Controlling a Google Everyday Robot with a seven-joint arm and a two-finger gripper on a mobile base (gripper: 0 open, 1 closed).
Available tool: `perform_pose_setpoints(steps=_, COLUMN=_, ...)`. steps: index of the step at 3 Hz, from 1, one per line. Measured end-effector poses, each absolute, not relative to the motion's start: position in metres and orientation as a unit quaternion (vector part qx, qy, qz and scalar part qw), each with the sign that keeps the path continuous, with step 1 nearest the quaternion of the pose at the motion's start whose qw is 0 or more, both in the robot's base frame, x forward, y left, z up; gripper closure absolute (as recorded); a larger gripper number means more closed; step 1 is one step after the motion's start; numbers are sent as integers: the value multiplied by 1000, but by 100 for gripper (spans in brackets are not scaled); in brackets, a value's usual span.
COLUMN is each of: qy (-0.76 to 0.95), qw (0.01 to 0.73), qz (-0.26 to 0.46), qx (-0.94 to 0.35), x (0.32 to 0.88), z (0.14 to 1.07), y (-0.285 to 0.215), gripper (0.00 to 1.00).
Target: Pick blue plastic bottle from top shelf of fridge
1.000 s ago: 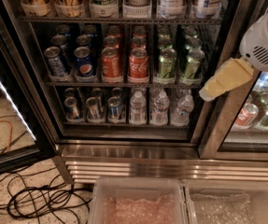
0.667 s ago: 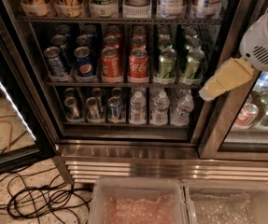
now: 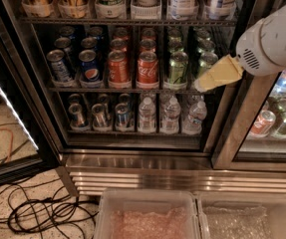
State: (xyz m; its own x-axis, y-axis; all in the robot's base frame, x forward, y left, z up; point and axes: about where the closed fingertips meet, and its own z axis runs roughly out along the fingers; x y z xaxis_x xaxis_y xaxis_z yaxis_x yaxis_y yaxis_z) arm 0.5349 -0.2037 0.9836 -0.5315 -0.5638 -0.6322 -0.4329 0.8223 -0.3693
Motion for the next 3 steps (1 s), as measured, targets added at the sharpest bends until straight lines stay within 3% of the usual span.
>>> perform_pose_setpoints(steps=3, qy=868, qw=451, qz=-53, qx=-201, x=551, z=996, y=-199, gripper=0)
